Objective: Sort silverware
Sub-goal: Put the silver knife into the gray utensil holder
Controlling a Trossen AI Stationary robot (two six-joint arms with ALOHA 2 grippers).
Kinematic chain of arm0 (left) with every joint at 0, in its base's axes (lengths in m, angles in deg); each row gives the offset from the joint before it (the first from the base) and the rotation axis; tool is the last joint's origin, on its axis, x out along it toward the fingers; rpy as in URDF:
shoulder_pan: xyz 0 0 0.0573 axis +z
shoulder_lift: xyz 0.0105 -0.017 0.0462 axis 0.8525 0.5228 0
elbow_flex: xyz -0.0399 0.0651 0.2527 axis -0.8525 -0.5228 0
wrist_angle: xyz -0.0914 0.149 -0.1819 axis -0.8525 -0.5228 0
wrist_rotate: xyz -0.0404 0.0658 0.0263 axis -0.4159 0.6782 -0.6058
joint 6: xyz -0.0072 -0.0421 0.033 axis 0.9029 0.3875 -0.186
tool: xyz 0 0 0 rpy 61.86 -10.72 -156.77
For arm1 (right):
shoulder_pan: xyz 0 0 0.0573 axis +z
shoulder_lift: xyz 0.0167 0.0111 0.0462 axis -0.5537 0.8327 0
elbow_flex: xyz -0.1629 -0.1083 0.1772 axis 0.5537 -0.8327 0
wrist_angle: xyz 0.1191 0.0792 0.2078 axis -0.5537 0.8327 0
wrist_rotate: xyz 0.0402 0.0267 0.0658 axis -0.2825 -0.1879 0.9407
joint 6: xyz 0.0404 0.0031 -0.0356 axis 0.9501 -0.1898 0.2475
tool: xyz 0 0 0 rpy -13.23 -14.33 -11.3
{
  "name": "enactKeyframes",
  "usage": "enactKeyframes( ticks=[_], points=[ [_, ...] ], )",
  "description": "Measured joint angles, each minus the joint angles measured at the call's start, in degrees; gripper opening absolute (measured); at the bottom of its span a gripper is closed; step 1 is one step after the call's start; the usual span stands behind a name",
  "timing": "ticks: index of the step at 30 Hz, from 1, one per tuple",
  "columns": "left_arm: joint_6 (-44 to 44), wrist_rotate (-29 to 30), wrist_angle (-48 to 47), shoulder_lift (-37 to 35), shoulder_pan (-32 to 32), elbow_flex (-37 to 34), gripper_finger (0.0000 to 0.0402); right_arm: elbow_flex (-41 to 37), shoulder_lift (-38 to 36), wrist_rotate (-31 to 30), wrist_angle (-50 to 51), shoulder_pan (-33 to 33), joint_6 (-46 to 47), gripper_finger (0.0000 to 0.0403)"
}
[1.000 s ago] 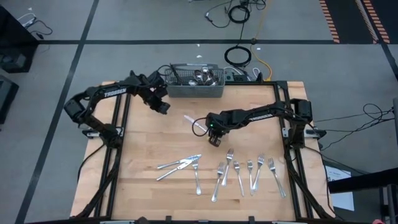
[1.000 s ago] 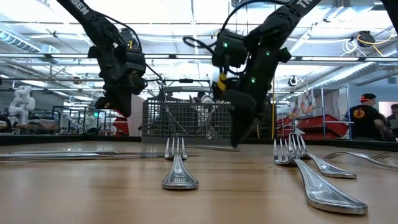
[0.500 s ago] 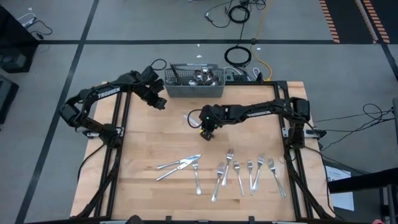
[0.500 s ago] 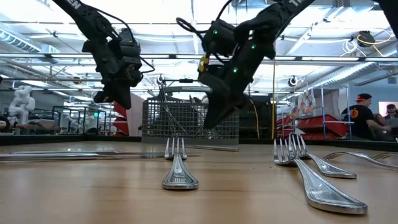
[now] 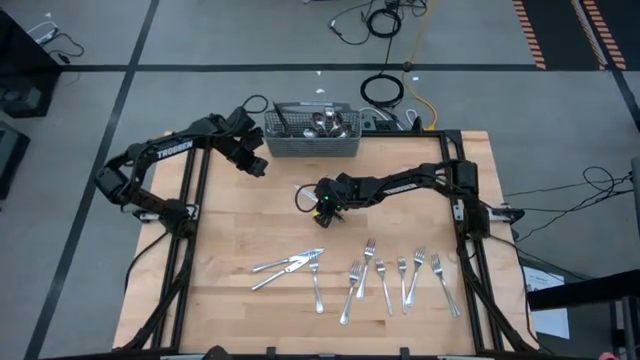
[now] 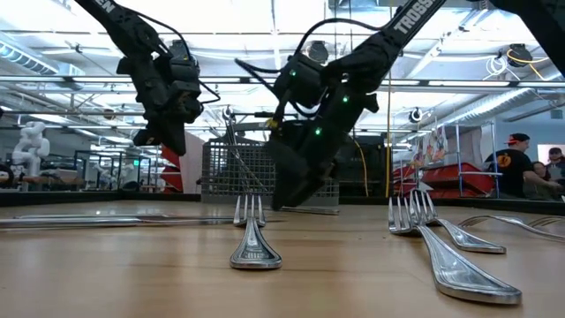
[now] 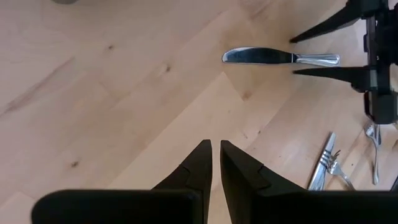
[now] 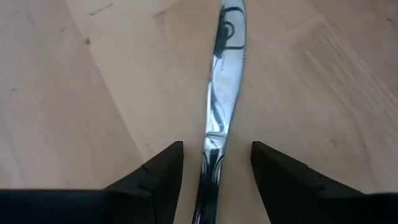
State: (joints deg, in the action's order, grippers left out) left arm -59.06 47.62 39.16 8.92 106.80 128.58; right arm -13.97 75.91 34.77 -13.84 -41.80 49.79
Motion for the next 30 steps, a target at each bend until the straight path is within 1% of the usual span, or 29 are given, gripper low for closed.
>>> enactKeyframes(
  ticks=[5, 8, 11, 12, 15, 16, 20, 23, 26, 28, 30],
  points=[
    [-0.11, 0.87, -0.02, 0.0, 0.0, 0.0, 0.0041, 0.41, 4.62, -3.01, -0.91, 1.68, 3.13, 0.0181],
    [-0.1, 0.87, -0.11, 0.0, 0.0, 0.0, 0.0041, 0.51, 5.85, -5.95, -1.97, 3.32, 5.66, 0.0165],
    [-0.1, 0.87, -0.11, 0.0, 0.0, 0.0, 0.0041, 0.51, 6.39, -7.82, -2.16, 5.01, 7.58, 0.0126],
    [-0.12, 0.87, -0.07, 0.0, 0.0, 0.0, 0.0041, 0.51, 6.47, -8.4, -2.16, 5.45, 8.68, 0.0107],
    [-0.14, 0.87, -0.07, 0.0, 0.0, 0.0, 0.0041, 0.51, 6.49, -8.75, -2.1, 5.9, 11.99, 0.0033],
    [-0.14, 0.87, -0.07, 0.0, 0.0, 0.0, 0.0041, 0.51, 6.49, -8.75, -2.13, 5.94, 12.05, 0.0021],
    [-0.14, 0.96, -0.07, 0.0, 0.02, 0.0, 0.0041, 0.51, 6.49, -9.02, -2.16, 5.9, 12.67, 0.0015],
    [-0.12, 2.18, -0.09, 0.0, 0.1, 0.0, 0.0041, 0.45, 6.39, -9.77, -2.56, 6.02, 12.33, 0.0015],
    [-0.12, 2.38, -0.08, 0.0, 0.11, 0.0, 0.0041, -0.04, 3.44, -11.27, -1.75, 6.36, 11.52, 0.001],
    [-0.11, 2.38, -0.07, 0.0, 0.11, 0.0, 0.0041, -0.32, 1.1, -10.96, -0.48, 6.27, 10.89, 0.0001],
    [-0.12, 2.38, -0.07, 0.0, 0.14, 0.0, 0.0041, -0.58, -0.83, -9.96, 0.75, 5.96, 10.3, 0.0006]
  ],
)
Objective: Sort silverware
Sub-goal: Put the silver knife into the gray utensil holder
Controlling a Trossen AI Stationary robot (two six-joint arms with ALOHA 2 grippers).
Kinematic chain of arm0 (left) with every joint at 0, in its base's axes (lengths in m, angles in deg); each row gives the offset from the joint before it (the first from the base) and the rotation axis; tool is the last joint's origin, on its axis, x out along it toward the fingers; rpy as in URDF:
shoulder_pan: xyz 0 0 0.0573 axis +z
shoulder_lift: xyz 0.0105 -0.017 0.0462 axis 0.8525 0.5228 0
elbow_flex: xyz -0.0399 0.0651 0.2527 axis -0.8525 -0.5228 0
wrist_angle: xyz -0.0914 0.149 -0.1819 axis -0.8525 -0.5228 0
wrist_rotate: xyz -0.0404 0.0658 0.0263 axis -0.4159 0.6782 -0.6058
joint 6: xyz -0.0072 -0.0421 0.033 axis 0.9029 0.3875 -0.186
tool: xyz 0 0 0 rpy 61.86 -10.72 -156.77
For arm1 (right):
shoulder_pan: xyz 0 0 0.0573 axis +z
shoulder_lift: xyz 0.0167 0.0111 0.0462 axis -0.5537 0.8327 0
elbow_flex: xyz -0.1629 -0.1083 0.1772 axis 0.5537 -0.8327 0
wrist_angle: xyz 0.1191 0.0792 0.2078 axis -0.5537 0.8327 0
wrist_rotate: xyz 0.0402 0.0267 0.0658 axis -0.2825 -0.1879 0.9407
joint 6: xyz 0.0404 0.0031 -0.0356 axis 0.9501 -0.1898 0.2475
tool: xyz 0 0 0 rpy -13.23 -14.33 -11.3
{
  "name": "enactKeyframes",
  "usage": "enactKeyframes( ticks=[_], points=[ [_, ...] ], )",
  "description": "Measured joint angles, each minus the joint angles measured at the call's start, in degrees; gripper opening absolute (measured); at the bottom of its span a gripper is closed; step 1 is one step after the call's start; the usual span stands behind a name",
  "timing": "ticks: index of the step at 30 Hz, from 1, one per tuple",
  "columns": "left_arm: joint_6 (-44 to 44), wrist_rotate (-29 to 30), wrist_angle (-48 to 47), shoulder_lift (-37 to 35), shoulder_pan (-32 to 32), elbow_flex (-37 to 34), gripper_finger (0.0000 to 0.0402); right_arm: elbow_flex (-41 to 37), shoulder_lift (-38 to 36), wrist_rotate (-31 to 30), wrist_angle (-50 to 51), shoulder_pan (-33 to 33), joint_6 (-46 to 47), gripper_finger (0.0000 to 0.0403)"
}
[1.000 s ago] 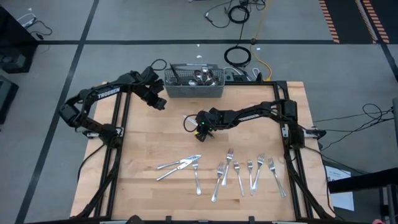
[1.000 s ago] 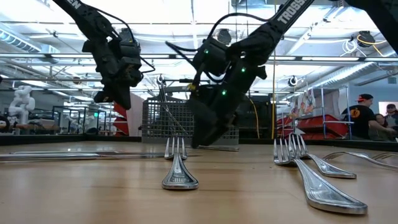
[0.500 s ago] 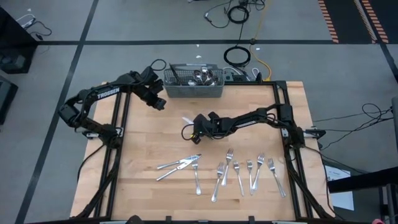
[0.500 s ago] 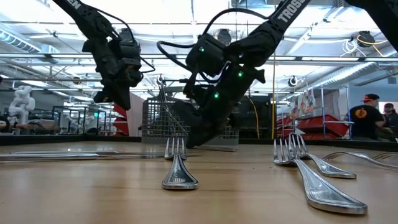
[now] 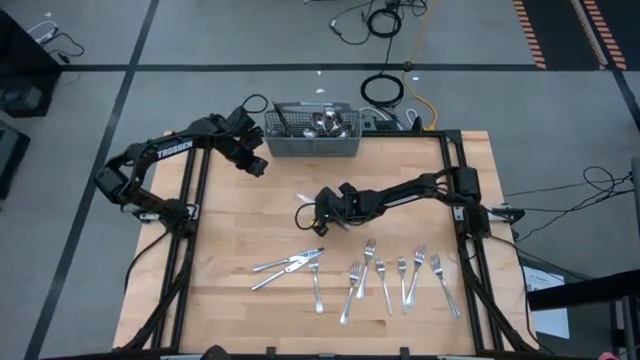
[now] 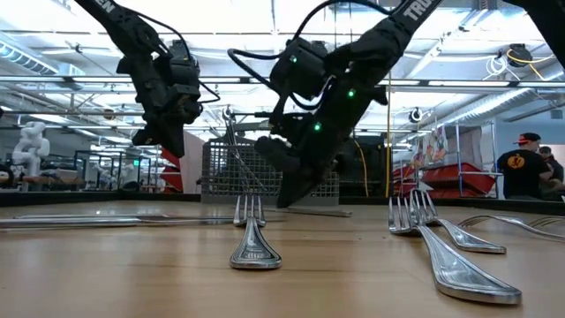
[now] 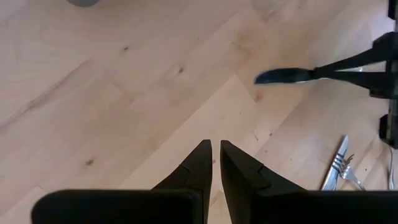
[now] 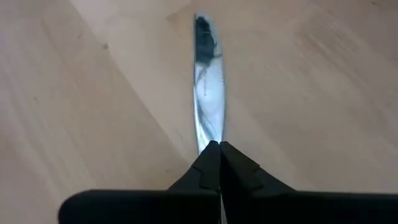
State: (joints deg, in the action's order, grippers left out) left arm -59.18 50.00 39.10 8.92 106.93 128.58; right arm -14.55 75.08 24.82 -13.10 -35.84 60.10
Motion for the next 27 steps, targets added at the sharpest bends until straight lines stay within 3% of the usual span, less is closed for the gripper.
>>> enactKeyframes(
  ticks=[9, 13, 15, 22, 27],
  points=[
    [-1.4, 0.04, 0.11, -0.13, 2.72, 0.0, 0.0041, 0.18, -4.88, -3.01, 0.08, -0.22, -3.29, 0.0004],
    [-1.55, 0.02, 0.0, -0.15, 3.89, 0.0, 0.0041, 0.14, -4.23, 0.88, -0.12, -0.15, -2.52, 0.0007],
    [-1.96, 0.04, 0.0, -0.15, 4.27, 0.0, 0.0041, -0.53, -3.82, 0.48, -1.44, 0.68, -1.13, 0.0024],
    [-3.07, 0.01, 0.11, -0.16, 5.04, -0.02, 0.0041, -5.51, -6.37, -18.07, -4.15, 5.55, 8.4, 0.0101],
    [-2.94, 0.01, 0.98, -0.17, 5.11, -0.02, 0.0041, -10.27, -6.7, -17.71, -4.29, 7.28, 10.9, 0.0153]
  ],
)
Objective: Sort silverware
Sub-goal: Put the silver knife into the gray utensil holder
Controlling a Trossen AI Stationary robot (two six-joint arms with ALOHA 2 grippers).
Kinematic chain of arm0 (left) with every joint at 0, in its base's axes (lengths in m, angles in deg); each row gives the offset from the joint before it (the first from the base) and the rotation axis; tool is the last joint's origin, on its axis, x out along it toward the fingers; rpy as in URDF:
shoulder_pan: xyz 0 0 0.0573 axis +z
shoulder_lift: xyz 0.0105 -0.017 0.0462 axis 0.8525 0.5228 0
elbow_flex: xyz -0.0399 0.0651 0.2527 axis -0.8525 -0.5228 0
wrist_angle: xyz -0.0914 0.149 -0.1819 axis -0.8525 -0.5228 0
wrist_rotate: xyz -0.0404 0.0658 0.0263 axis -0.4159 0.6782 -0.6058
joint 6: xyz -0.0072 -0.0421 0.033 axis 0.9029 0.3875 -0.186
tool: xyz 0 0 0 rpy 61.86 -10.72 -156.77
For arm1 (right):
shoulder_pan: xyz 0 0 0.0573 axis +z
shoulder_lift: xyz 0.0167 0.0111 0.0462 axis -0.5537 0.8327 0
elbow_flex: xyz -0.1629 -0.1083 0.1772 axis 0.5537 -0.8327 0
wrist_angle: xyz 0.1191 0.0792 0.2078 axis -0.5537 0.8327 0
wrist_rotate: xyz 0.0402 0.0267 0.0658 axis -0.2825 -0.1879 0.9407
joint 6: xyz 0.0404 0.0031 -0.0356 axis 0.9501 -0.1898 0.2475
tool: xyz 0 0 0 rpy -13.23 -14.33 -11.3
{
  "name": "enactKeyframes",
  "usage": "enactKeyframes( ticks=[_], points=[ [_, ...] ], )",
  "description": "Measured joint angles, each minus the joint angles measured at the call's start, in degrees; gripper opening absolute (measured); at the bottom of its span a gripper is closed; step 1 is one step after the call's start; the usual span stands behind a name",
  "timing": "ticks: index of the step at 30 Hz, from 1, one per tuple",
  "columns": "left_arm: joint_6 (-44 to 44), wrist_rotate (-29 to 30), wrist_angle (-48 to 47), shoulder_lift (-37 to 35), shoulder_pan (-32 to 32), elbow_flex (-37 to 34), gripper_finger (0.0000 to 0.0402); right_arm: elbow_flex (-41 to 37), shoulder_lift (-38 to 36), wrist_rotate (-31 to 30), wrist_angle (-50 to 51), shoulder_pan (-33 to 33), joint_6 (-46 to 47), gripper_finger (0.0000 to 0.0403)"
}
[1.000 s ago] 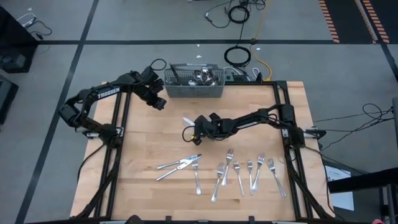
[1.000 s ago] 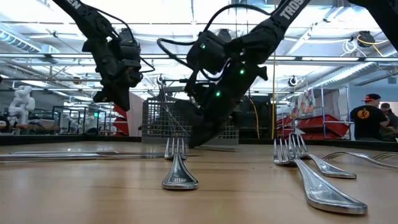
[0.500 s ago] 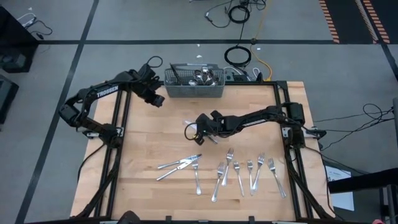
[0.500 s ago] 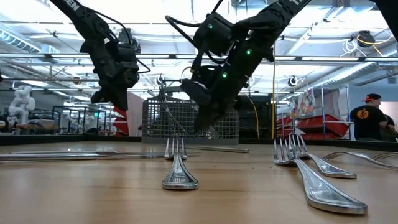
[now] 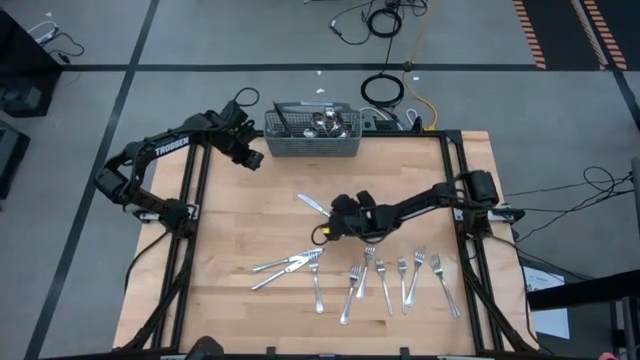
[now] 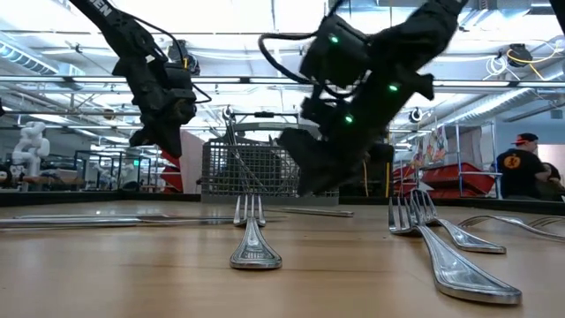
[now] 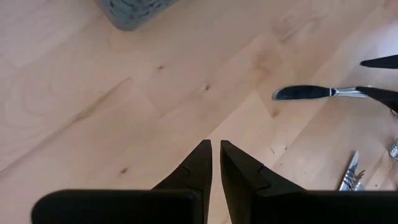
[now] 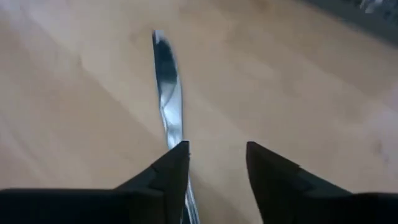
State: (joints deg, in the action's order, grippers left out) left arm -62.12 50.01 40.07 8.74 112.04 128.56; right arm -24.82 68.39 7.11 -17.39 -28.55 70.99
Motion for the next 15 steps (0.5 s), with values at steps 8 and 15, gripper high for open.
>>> enactKeyframes(
  ticks=[8, 15],
  points=[
    [0.9, 0.0, 1.57, 0.0, 0.0, -0.02, 0.0041, -10.86, 0.5, 1.55, -17.6, 1.11, -0.89, 0.0202],
    [1.59, -0.02, 5.24, 0.0, -0.08, -0.04, 0.0041, -18.46, 4.0, 1.69, -29.14, 1.17, 0.45, 0.0204]
  ],
)
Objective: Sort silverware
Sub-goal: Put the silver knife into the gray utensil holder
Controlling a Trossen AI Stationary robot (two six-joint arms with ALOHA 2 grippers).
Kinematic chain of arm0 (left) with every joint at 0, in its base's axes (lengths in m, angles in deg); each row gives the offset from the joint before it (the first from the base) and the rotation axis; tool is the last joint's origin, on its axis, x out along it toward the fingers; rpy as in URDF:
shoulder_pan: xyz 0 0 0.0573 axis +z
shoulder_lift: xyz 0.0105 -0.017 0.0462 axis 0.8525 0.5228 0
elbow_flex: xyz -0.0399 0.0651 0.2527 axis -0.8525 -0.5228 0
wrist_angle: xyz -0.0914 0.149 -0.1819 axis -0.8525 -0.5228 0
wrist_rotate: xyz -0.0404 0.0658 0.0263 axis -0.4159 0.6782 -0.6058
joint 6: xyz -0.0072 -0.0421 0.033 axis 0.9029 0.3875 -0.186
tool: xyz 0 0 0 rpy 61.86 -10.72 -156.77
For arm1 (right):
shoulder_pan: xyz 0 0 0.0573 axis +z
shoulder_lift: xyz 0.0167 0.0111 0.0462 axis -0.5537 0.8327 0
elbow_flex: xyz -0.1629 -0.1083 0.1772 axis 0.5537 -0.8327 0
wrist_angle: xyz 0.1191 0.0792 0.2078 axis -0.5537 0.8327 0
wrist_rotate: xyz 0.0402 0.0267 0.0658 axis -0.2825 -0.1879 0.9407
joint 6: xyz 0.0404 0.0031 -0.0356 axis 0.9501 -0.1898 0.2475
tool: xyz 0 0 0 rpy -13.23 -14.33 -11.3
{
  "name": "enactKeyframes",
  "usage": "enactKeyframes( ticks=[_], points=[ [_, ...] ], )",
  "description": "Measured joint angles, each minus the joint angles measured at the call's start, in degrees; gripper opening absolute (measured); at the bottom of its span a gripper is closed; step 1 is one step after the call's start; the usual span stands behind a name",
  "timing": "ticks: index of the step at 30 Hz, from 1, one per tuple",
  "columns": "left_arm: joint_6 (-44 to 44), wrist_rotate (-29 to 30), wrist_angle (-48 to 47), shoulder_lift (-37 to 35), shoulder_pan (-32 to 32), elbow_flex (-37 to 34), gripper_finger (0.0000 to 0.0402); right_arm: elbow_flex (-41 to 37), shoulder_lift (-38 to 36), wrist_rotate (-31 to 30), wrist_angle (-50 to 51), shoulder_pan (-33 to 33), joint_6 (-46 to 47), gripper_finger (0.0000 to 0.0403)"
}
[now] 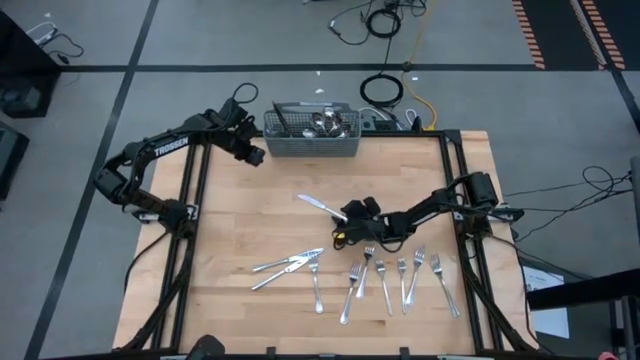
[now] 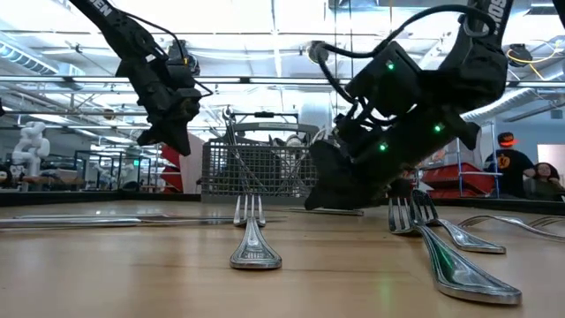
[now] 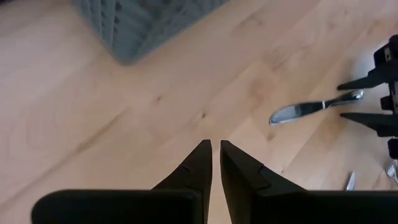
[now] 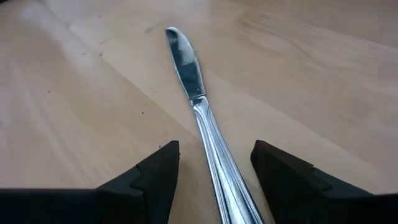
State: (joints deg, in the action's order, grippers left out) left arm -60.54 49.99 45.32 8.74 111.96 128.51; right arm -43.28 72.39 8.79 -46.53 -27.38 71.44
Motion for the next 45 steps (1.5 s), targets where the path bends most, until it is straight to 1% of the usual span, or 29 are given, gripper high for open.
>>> enactKeyframes(
  ticks=[3, 6, 12, 19, 21, 23, 27, 32, 35, 39, 45],
  points=[
    [0.83, -0.01, 1.46, 0.0, 0.02, 0.0, 0.0041, -0.01, 0.97, 0.64, -0.42, 0.04, -3.81, 0.0201],
    [1.42, -0.01, 2.36, 0.0, 0.02, 0.0, 0.0041, -0.07, 1.01, 0.76, -0.29, -0.09, -2.85, 0.0188],
    [1.42, -0.01, 2.24, 0.0, 0.02, 0.0, 0.0041, -0.11, 1.01, 0.26, 0.19, -0.2, -2.92, 0.0148],
    [1.33, -0.01, 2.33, 0.0, 0.02, 0.0, 0.0041, -0.11, 1.08, 0.4, 0.25, -0.22, -4.54, 0.0149],
    [1.33, -0.01, 2.33, 0.0, 0.02, 0.01, 0.0041, -0.11, 1.08, 0.38, 0.47, -0.22, -5.58, 0.0141],
    [1.33, -0.01, 2.33, 0.0, 0.02, 0.0, 0.0041, -0.11, 1.08, 0.4, 1.0, -0.25, -5.21, 0.0117],
    [1.36, -0.01, 2.3, 0.0, 0.02, 0.0, 0.0041, -0.11, 1.08, 0.31, 1.44, -0.33, -3.99, 0.0033],
    [1.41, -0.01, 1.35, 0.0, 0.02, 0.01, 0.0041, 1.1, 1.04, 0.27, 3.39, -0.24, -4.56, 0.0031],
    [1.44, -0.01, 0.79, 0.0, 0.02, 0.0, 0.0041, 2.29, -0.46, 0.29, 5.37, -0.17, -6.23, 0.0031],
    [1.42, -0.01, 0.47, 0.0, 0.02, 0.01, 0.0041, 4.26, -2.02, 3.01, 7.55, -1.15, -8.04, 0.0031],
    [0.94, 0.0, 0.75, 0.0, 0.02, 0.01, 0.0041, 5.57, -3.98, 2.58, 8.14, -1.1, -8.79, 0.003]
  ],
)
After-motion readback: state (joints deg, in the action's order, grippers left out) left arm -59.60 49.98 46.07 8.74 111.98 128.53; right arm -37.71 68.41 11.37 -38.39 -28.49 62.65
